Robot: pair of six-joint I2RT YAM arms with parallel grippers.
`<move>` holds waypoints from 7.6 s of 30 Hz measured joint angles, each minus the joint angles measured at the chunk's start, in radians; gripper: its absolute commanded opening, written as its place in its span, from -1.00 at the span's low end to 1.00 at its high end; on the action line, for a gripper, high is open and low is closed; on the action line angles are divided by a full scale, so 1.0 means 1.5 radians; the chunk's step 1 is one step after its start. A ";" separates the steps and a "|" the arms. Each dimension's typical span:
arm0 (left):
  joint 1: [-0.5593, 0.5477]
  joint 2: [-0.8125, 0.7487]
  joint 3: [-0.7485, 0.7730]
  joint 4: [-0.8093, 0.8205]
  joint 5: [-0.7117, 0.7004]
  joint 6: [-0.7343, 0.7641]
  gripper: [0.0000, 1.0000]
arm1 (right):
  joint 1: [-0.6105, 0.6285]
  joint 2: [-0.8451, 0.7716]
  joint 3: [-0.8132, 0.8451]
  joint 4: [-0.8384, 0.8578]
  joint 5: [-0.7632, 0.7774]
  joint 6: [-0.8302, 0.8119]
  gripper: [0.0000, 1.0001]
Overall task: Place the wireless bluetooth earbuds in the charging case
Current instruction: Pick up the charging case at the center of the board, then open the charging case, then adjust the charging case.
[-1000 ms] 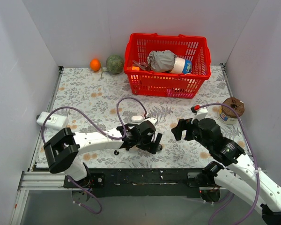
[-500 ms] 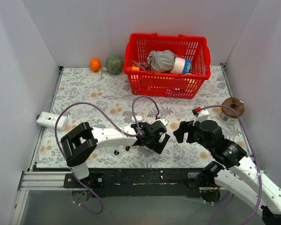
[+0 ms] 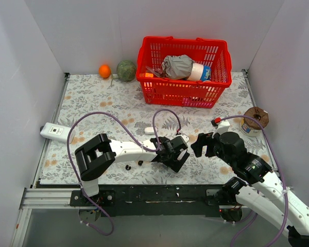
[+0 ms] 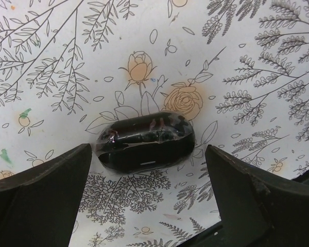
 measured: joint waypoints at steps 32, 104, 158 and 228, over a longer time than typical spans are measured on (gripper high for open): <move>-0.008 0.020 0.016 -0.017 -0.063 -0.118 0.60 | 0.000 -0.012 0.000 -0.003 0.000 0.000 0.79; -0.030 -0.731 -0.562 0.530 0.075 0.390 -1.00 | 0.221 0.401 0.298 0.025 -0.170 -0.011 0.78; -0.030 -0.755 -0.556 0.526 0.065 0.390 -1.00 | 0.222 0.397 0.265 0.057 -0.152 0.035 -0.05; 0.244 -0.640 -0.372 0.447 0.633 0.141 0.43 | 0.475 0.332 0.384 -0.009 0.187 -0.422 -0.97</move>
